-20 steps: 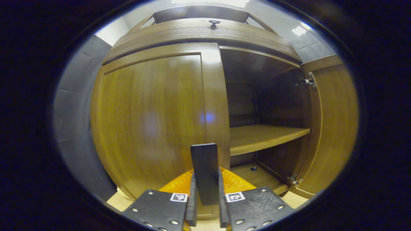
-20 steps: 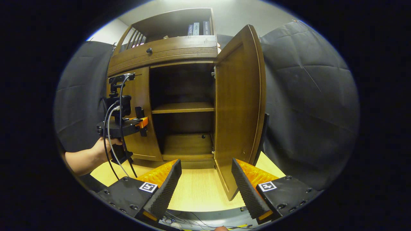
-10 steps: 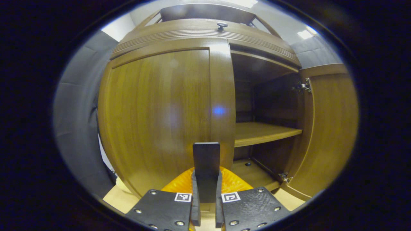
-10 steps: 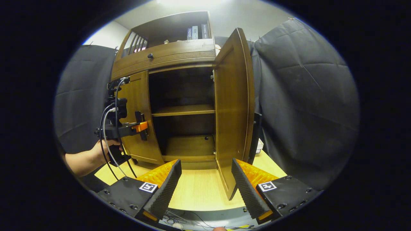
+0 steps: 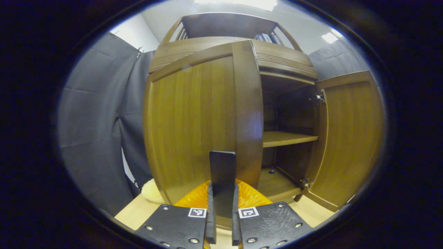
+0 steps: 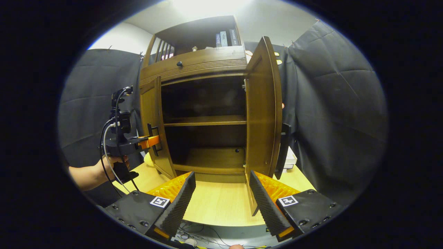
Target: Open the right door of the double-door shoe cabinet with the right hand, and open the left door with the left hand.
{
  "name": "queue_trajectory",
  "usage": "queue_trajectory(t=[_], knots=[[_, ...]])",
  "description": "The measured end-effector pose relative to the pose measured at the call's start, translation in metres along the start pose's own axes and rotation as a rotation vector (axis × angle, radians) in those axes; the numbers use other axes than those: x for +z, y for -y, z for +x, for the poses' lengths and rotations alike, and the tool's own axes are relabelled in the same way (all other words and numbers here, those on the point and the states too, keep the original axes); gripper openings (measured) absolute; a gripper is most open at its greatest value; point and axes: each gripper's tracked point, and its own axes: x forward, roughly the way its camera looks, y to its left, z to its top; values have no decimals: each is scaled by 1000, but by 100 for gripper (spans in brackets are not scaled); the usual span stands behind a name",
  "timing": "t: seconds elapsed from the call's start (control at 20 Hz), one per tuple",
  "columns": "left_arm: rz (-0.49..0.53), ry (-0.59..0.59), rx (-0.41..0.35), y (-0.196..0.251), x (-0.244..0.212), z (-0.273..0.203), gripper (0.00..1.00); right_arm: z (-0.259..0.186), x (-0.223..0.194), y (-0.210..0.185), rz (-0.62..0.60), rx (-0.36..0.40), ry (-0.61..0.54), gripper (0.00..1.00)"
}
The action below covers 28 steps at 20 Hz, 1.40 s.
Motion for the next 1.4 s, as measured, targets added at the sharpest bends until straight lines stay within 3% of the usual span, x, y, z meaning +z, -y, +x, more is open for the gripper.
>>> queue_trajectory(t=[0.05, 0.15, 0.2, 0.25, 0.3, 0.35, 0.55, 0.65, 0.7, 0.9, 0.95, 1.05, 1.1, 1.2, 1.25, 1.3, 1.4], knots=[[-3, 1, 18, -5, -2, -9, 17, -2, -1, -3, -4, 18, -2, 98], [-3, 3, 47, -15, -2, -27, 21, -4, -2, -9, -9, 58, -1, 93], [2, 3, 57, -20, -2, -34, 21, -5, -3, -13, -13, 77, -1, 98], [6, 3, 64, -26, -3, -41, 16, -4, -4, -16, -19, 94, -4, 98], [9, 1, 65, -32, -3, -47, 20, -3, -6, -19, -25, 105, -5, 100], [6, 0, 66, -37, -3, -53, 18, -1, -5, -22, -30, 112, -5, 93], [6, -1, 68, -62, -4, -71, 20, 7, 0, -50, -37, 157, 3, 93], [1, -14, 57, -72, -8, -76, 15, 12, 4, -62, -48, 156, 6, 92], [-3, -23, 47, -76, -12, -78, 20, 15, 5, -68, -44, 158, 11, 92], [12, -17, 33, -101, -15, -89, 18, 25, 1, -91, -37, 159, 6, 98], [14, -17, 37, -109, -15, -90, 18, 25, 3, -97, -33, 158, 10, 93], [10, -27, 49, -128, -20, -93, 17, 27, 2, -106, -27, 155, 7, 92], [2, -26, 51, -134, -21, -94, 16, 27, 2, -110, -28, 153, 9, 98], [8, -14, 77, -154, -20, -96, 15, 26, 4, -117, -40, 145, 14, 98], [10, -10, 86, -163, -18, -101, 17, 26, 4, -121, -45, 142, 15, 92], [4, -5, 91, -171, -15, -102, 16, 26, 5, -124, -48, 141, 16, 98], [1, 4, 104, -186, -14, -104, 14, 25, 5, -132, -49, 139, 19, 98]])
